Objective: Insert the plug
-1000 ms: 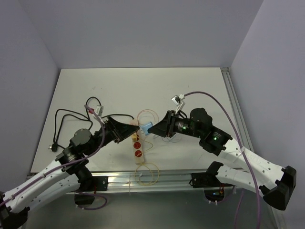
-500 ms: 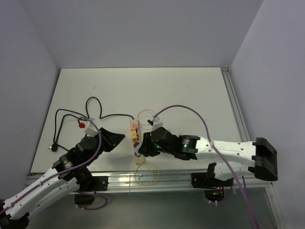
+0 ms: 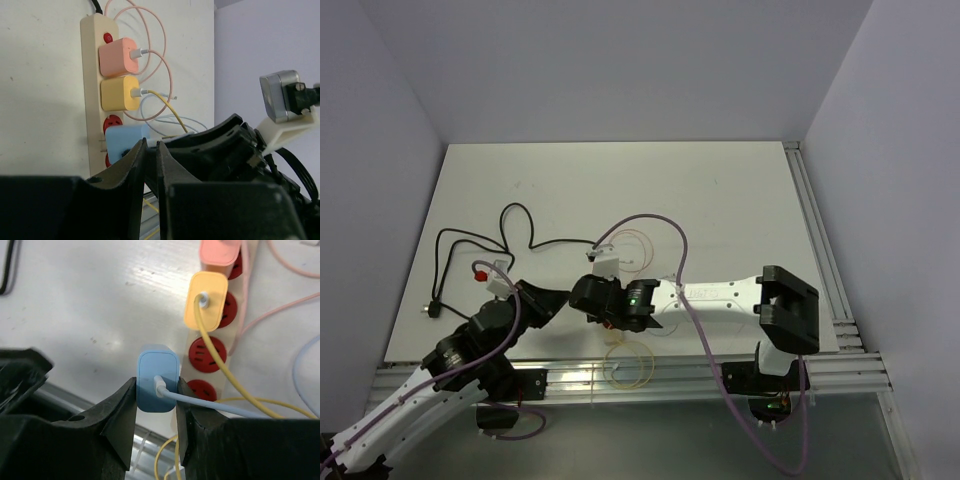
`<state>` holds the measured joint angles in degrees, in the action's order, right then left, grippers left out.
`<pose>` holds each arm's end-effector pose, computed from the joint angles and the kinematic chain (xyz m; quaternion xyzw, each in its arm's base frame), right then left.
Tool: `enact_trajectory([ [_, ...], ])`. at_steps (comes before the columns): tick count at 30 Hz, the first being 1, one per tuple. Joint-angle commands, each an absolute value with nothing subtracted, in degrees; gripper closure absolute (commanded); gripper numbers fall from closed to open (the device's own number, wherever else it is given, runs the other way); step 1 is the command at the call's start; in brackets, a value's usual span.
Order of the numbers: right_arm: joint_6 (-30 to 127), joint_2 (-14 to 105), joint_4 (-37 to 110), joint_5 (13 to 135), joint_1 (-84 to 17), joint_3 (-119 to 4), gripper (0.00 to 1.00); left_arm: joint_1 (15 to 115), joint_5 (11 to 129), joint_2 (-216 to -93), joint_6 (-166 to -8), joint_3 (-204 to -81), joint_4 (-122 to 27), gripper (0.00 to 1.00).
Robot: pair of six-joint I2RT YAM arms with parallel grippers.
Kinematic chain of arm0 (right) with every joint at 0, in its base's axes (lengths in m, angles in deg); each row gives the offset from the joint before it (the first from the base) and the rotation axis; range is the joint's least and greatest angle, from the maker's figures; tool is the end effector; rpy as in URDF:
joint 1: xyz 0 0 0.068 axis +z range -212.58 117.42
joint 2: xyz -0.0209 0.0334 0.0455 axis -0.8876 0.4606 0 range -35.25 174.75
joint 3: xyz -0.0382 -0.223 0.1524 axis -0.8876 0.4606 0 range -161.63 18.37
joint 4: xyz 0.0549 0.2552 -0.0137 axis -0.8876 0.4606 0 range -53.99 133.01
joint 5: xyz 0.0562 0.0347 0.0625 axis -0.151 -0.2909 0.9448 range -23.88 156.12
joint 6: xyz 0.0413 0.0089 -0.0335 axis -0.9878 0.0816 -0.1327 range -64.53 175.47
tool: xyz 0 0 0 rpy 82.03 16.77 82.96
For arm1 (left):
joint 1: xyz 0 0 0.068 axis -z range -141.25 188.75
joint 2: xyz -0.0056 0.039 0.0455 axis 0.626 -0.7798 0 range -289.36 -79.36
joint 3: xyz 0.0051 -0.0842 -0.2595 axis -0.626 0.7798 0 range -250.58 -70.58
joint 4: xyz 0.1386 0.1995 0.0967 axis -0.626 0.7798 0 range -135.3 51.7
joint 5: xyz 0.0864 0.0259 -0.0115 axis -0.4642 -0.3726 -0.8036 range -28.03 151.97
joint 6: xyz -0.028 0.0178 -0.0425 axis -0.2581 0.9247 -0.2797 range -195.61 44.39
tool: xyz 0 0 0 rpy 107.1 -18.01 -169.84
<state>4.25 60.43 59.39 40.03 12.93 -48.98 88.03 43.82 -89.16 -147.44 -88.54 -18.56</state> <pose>0.1042 0.3408 0.2295 -0.1212 0.9153 0.1900 0.3338 0.0711 -0.0656 0.2182 -0.2471 0.7684 -0.4389 0.3949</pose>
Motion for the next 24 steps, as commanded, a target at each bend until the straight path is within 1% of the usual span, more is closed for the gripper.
enact_trajectory([
  [1, 2.6, 62.0, 65.8, 31.5, 13.0, -53.2, 1.0, 88.1, 42.5, -86.9, -147.9, -88.4, -16.3, 0.81],
  [6, 2.7, 63.8, 69.7, 28.8, 12.8, -54.4, 1.0, 88.1, 42.2, -83.9, -147.4, -88.2, -15.5, 0.8],
  [12, 3.7, 63.1, 67.0, 29.5, 12.7, -51.8, 1.0, 88.1, 42.1, -83.5, -146.4, -89.0, -14.4, 0.76],
  [15, 4.0, 64.5, 67.5, 29.1, 12.6, -53.1, 1.0, 88.1, 42.5, -83.5, -146.2, -89.0, -14.5, 0.73],
  [19, 4.4, 65.7, 67.9, 28.9, 12.5, -54.0, 1.0, 88.1, 43.3, -83.5, -146.2, -89.0, -14.9, 0.66],
  [24, 4.2, 66.3, 68.1, 28.4, 12.1, -53.4, 1.0, 88.1, 43.5, -83.1, -146.4, -88.7, -15.0, 0.63],
])
